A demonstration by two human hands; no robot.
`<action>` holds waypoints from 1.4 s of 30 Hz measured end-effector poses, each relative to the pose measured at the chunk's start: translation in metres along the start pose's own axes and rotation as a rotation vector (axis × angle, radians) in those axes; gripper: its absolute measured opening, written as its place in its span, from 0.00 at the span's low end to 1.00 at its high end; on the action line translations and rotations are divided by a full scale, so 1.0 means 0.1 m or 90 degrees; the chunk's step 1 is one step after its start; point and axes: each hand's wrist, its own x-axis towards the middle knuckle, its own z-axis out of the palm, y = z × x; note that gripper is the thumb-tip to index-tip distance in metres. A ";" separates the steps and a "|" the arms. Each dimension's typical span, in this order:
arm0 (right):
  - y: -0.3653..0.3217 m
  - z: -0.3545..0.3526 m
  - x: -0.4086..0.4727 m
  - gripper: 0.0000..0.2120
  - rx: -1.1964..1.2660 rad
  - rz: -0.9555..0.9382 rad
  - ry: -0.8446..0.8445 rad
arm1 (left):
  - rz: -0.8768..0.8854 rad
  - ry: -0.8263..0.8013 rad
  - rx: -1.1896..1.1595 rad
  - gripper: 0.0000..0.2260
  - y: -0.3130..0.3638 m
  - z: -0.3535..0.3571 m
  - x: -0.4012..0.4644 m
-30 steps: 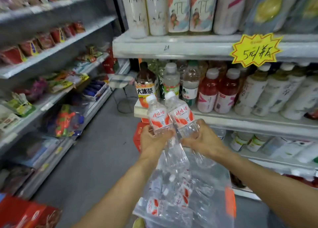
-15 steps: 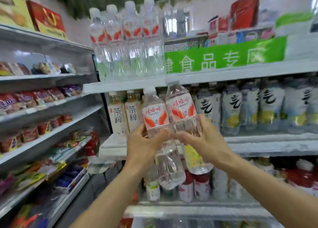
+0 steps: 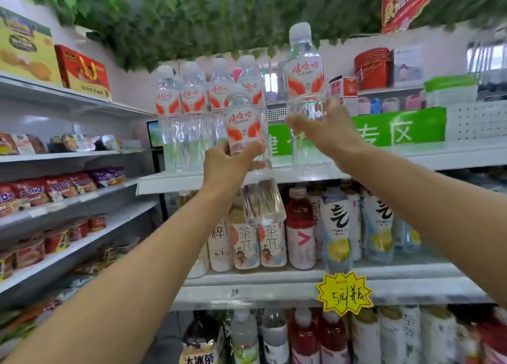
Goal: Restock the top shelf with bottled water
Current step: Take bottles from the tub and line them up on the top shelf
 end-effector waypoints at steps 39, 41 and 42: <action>0.81 0.63 0.99 0.25 -0.232 0.095 0.054 | -0.012 -0.074 0.037 0.11 -0.29 -0.14 0.44; 0.81 0.66 1.02 0.25 -0.242 0.106 0.055 | -0.013 -0.072 0.039 0.11 -0.29 -0.15 0.44; 0.82 0.67 1.03 0.25 -0.242 0.111 0.054 | -0.013 -0.072 0.041 0.11 -0.30 -0.15 0.45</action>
